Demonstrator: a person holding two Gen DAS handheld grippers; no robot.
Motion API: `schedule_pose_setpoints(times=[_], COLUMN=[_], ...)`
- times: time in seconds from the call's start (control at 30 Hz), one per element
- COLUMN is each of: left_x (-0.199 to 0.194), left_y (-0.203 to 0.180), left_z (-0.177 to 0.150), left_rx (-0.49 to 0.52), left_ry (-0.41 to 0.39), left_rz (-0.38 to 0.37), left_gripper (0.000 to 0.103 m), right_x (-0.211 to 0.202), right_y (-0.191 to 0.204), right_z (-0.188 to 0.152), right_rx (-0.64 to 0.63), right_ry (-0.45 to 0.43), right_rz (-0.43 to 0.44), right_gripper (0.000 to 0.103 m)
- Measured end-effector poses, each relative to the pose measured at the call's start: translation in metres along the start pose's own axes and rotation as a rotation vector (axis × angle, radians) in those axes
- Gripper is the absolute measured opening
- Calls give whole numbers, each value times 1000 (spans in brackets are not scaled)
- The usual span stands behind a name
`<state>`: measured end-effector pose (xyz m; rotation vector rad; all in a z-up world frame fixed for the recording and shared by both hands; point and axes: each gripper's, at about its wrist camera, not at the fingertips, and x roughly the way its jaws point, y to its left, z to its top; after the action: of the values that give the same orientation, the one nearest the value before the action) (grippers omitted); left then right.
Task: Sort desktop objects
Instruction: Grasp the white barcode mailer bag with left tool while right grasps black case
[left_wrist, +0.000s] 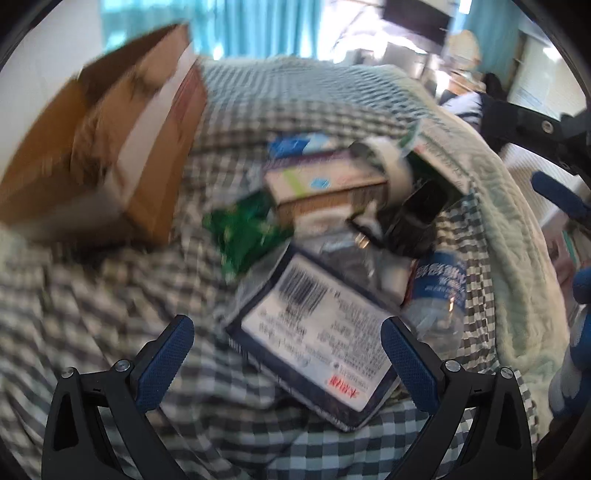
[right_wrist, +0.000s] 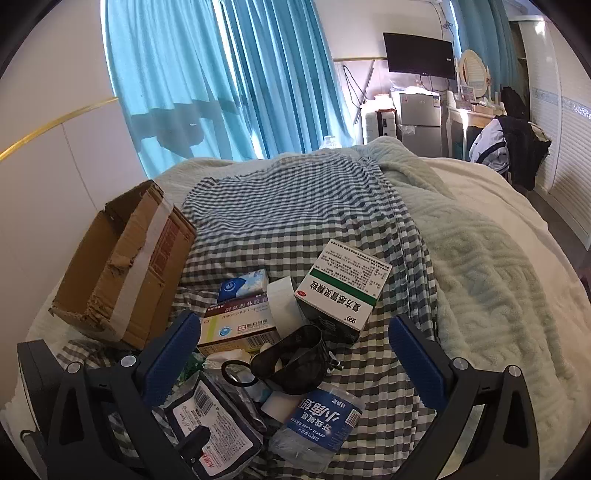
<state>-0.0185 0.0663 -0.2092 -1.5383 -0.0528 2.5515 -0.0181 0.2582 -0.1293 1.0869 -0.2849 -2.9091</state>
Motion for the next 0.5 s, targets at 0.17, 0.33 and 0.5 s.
schedule_pose_setpoints(times=[0.17,0.33,0.5], left_x=[23,35,41], left_y=[-2,1,-12], left_z=[-19,-19,-29], left_rx=[-46,-73,-32], left_ry=[39,65,60], left_rz=[21,-15,-37], left_gripper=[103,103,100], right_x=[29,55,81], right_y=[4,1,-5], right_z=[-11,-21,-34], right_rx=[-7,9,45], right_ry=[86,168,244], right_rz=[14,-24,-33], right_gripper=[98,91,91])
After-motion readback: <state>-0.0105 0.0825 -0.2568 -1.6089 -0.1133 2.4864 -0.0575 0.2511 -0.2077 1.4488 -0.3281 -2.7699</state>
